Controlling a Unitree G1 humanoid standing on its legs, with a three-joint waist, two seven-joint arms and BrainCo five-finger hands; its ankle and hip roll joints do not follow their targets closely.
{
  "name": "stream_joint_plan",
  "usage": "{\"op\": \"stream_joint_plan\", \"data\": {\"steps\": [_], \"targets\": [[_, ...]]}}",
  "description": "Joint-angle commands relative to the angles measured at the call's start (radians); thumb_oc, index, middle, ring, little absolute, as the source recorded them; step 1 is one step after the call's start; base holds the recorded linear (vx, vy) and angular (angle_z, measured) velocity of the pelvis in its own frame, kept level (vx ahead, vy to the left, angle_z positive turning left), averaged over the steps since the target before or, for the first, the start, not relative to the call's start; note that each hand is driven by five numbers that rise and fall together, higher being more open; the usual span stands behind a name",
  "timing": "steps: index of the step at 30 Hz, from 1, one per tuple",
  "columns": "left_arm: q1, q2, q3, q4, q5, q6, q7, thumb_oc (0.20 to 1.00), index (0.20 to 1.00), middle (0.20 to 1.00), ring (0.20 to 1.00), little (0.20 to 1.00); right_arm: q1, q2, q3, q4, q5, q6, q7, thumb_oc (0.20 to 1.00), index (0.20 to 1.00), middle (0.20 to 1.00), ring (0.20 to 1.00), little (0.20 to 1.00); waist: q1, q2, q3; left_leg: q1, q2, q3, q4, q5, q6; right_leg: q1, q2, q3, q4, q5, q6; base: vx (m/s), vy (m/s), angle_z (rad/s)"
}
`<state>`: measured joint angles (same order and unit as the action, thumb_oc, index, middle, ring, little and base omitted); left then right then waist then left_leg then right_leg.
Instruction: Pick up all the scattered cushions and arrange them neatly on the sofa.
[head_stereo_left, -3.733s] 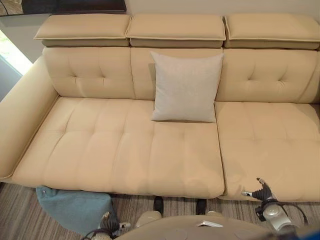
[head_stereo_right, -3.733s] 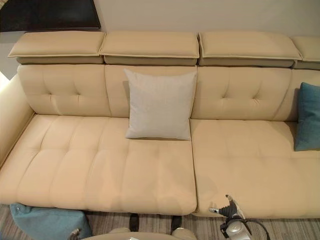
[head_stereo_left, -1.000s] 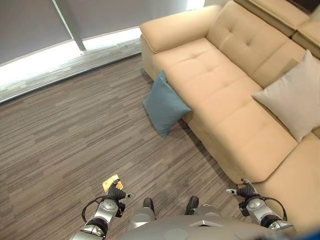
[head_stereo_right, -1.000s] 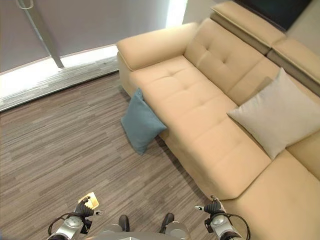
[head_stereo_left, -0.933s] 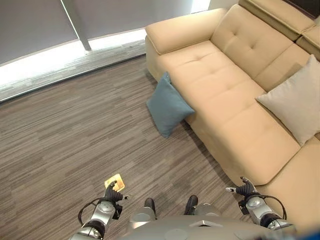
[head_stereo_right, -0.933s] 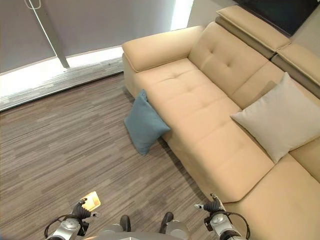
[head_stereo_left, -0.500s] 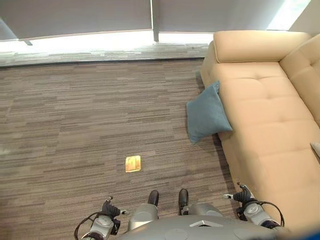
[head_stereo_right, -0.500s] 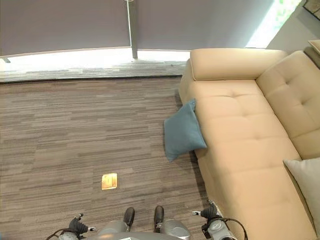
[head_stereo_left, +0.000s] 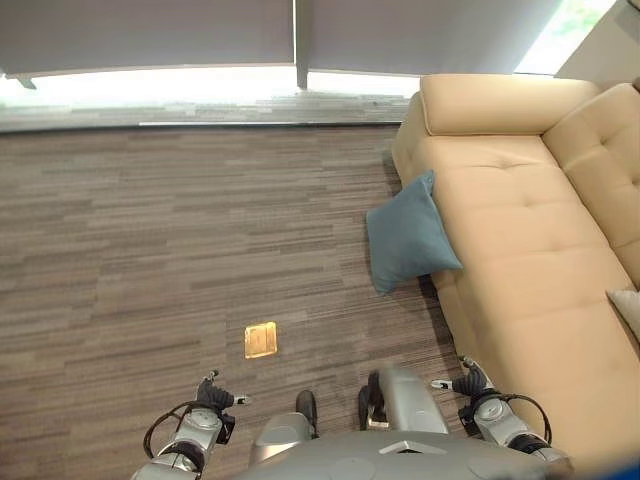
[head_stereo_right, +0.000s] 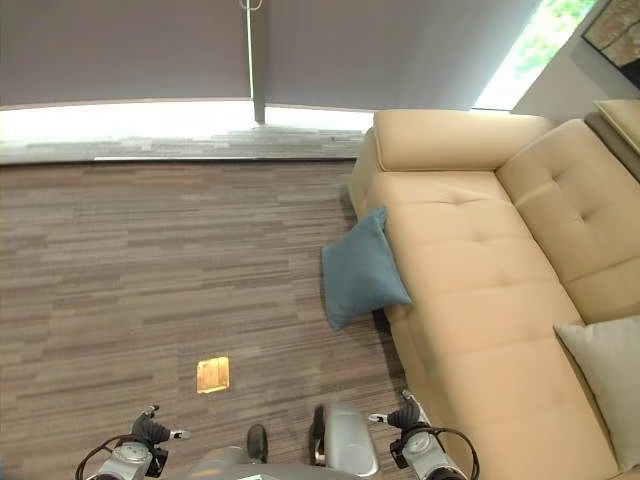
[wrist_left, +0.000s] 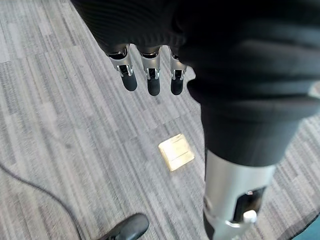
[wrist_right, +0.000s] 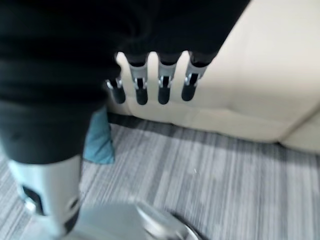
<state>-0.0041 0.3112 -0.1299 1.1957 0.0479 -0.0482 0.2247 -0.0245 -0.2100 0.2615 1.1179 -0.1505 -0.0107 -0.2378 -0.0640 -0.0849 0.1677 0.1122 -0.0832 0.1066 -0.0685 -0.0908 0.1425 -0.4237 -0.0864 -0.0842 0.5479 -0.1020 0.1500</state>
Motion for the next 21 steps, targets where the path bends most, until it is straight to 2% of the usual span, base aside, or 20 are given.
{"op": "stream_joint_plan", "data": {"steps": [1,3,5,6,7,9,10,12,13,14,17,18,20,21], "targets": [[0.015,0.022,0.009,0.008,-0.018,-0.009,0.003,1.0,1.0,1.0,1.0,1.0,-0.029,-0.039,0.0,0.017,-0.016,0.003,-0.006,1.0,1.0,1.0,1.0,1.0,-0.015,-0.004,-0.006,-0.014,0.011,-0.08,0.027,-0.051,-0.108,0.15,0.062,-0.076,-0.353,0.124,-0.01,0.29,0.048,0.05],[0.011,0.02,0.007,0.014,-0.016,-0.011,0.0,1.0,1.0,1.0,1.0,1.0,-0.023,-0.042,-0.003,0.013,-0.021,0.003,-0.005,1.0,1.0,1.0,1.0,1.0,-0.024,-0.008,-0.002,0.004,0.003,-0.089,0.038,-0.068,-0.114,0.168,0.05,-0.126,-0.404,0.126,-0.008,0.25,0.012,0.25],[0.016,0.015,0.003,0.014,-0.003,-0.012,0.001,1.0,1.0,1.0,1.0,1.0,-0.011,-0.042,-0.007,0.014,-0.017,-0.001,-0.01,1.0,1.0,1.0,1.0,1.0,-0.03,-0.012,-0.011,0.018,-0.003,-0.101,0.045,-0.087,-0.114,0.199,0.061,-0.102,-0.426,0.12,-0.017,0.29,-0.038,0.75],[0.023,0.007,0.005,0.022,0.0,-0.011,-0.002,1.0,1.0,1.0,1.0,1.0,0.006,-0.042,-0.022,0.024,-0.011,0.0,-0.01,1.0,1.0,1.0,1.0,1.0,-0.035,-0.014,-0.043,0.031,-0.001,-0.1,0.074,-0.116,-0.14,0.238,0.056,-0.11,-0.452,0.126,-0.029,0.4,-0.078,0.9],[0.025,0.003,0.0,0.025,0.005,-0.01,-0.003,1.0,1.0,1.0,1.0,1.0,0.015,-0.042,-0.028,0.024,-0.004,-0.002,-0.011,1.0,1.0,1.0,1.0,1.0,-0.045,-0.015,-0.056,0.034,0.004,-0.098,0.098,-0.122,-0.155,0.26,0.064,-0.1,-0.471,0.121,-0.034,0.42,-0.09,0.87],[0.03,0.001,-0.005,0.016,0.01,-0.009,-0.007,1.0,1.0,1.0,1.0,1.0,0.022,-0.048,-0.034,0.022,0.003,-0.007,-0.011,1.0,1.0,1.0,1.0,1.0,-0.052,-0.016,-0.063,0.009,0.011,-0.085,0.212,-0.101,-0.19,0.305,0.071,-0.097,-0.506,0.121,-0.044,0.22,-0.062,0.64],[0.024,0.0,-0.011,-0.006,-0.006,-0.008,-0.009,1.0,1.0,1.0,1.0,1.0,0.016,-0.055,-0.037,0.026,0.022,-0.007,-0.012,1.0,1.0,1.0,1.0,1.0,-0.038,-0.032,-0.055,-0.089,0.023,-0.051,0.391,-0.064,-0.221,0.356,0.066,-0.079,-0.543,0.111,-0.06,0.2,-0.032,-0.06],[0.027,-0.001,-0.014,0.0,-0.006,-0.001,-0.012,1.0,1.0,1.0,1.0,1.0,0.009,-0.056,-0.034,0.038,0.03,-0.002,-0.015,1.0,1.0,1.0,1.0,1.0,-0.022,-0.054,-0.053,-0.164,0.049,-0.016,0.367,-0.123,-0.186,0.38,0.043,-0.059,-0.554,0.095,-0.054,0.19,0.011,-0.45],[0.028,0.0,-0.013,0.006,-0.005,0.001,-0.011,1.0,1.0,1.0,1.0,1.0,0.007,-0.056,-0.032,0.042,0.029,0.0,-0.018,1.0,1.0,1.0,1.0,1.0,-0.016,-0.06,-0.051,-0.182,0.05,-0.025,0.341,-0.123,-0.179,0.386,0.04,-0.046,-0.557,0.091,-0.052,0.14,0.039,-0.44],[0.029,0.0,-0.012,0.012,-0.003,0.001,-0.011,1.0,1.0,1.0,1.0,1.0,0.004,-0.056,-0.031,0.045,0.027,0.001,-0.017,1.0,1.0,1.0,1.0,1.0,-0.012,-0.061,-0.051,-0.195,0.052,-0.035,0.313,-0.11,-0.18,0.391,0.042,-0.037,-0.559,0.087,-0.051,0.13,0.066,-0.39],[0.03,-0.003,-0.012,0.022,-0.012,-0.001,-0.008,1.0,1.0,1.0,1.0,1.0,-0.003,-0.057,-0.023,0.049,0.02,0.002,-0.023,1.0,1.0,1.0,1.0,1.0,0.012,-0.05,-0.039,-0.249,0.071,-0.118,0.205,-0.002,-0.2,0.415,0.06,0.008,-0.551,0.059,-0.057,0.16,0.126,-0.34],[0.029,-0.007,-0.015,0.029,-0.015,-0.001,-0.009,1.0,1.0,1.0,1.0,1.0,-0.007,-0.058,-0.023,0.055,0.013,0.003,-0.024,1.0,1.0,1.0,1.0,1.0,0.017,-0.044,-0.035,-0.25,0.065,-0.147,0.183,0.008,-0.2,0.425,0.069,0.025,-0.538,0.041,-0.06,0.29,0.262,-0.77],[0.04,-0.007,-0.011,0.041,0.002,0.005,-0.012,1.0,1.0,1.0,1.0,1.0,-0.003,-0.045,-0.021,0.068,0.001,0.007,-0.022,1.0,1.0,1.0,1.0,1.0,0.015,-0.035,-0.053,-0.202,0.062,-0.13,0.137,0.011,-0.178,0.423,0.061,0.046,-0.488,0.03,-0.048,0.3,0.352,-1.22],[0.036,0.004,-0.009,0.034,0.001,0.004,-0.014,1.0,1.0,1.0,1.0,1.0,-0.011,-0.038,-0.016,0.065,0.0,0.01,-0.017,1.0,1.0,1.0,1.0,1.0,0.016,-0.028,-0.051,-0.173,0.055,-0.1,0.126,-0.001,-0.154,0.4,0.055,0.073,-0.425,0.03,-0.031,0.16,0.287,-1.01]]}}
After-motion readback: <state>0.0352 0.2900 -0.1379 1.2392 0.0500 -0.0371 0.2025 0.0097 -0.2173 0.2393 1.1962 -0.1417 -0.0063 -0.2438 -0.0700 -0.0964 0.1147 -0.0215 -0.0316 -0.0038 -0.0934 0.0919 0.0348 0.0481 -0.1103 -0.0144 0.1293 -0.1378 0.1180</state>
